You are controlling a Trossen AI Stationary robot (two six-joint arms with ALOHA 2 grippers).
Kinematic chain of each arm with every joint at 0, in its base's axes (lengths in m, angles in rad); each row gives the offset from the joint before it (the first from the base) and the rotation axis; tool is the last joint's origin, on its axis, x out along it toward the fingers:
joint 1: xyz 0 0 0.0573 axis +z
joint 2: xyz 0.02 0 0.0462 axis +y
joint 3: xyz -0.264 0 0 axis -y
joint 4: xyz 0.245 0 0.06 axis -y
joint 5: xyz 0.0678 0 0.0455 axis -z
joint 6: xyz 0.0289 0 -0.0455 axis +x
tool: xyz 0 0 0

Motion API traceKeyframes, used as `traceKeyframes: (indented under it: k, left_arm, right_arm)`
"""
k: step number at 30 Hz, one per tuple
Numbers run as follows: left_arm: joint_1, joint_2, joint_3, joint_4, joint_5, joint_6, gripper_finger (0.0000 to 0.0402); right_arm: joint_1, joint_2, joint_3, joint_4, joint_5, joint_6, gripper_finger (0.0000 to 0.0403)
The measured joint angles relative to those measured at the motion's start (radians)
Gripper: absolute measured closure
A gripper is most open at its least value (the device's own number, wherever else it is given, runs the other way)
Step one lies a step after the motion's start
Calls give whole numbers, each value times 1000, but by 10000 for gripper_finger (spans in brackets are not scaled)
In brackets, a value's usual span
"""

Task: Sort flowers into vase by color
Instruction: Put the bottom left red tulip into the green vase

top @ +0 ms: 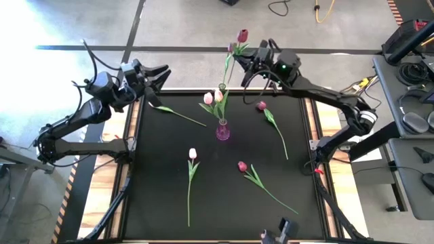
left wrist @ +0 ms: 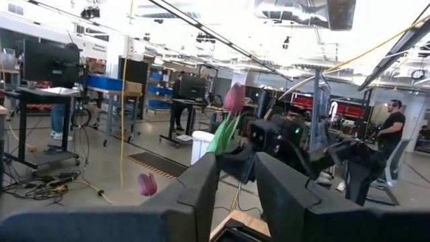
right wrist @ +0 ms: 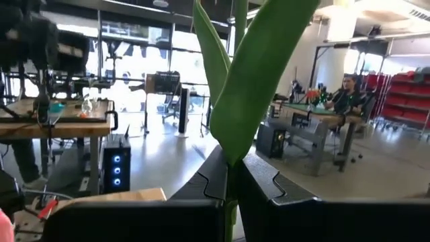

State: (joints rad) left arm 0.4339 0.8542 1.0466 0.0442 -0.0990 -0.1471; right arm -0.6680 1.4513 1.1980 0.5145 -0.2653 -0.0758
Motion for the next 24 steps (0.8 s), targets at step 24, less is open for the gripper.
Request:
traceKeyframes:
  k: [24]
  left_arm:
    - [0, 3, 0, -1, 0, 0, 322]
  right_arm:
    - [-7, 241, 8, 165, -31, -12, 392]
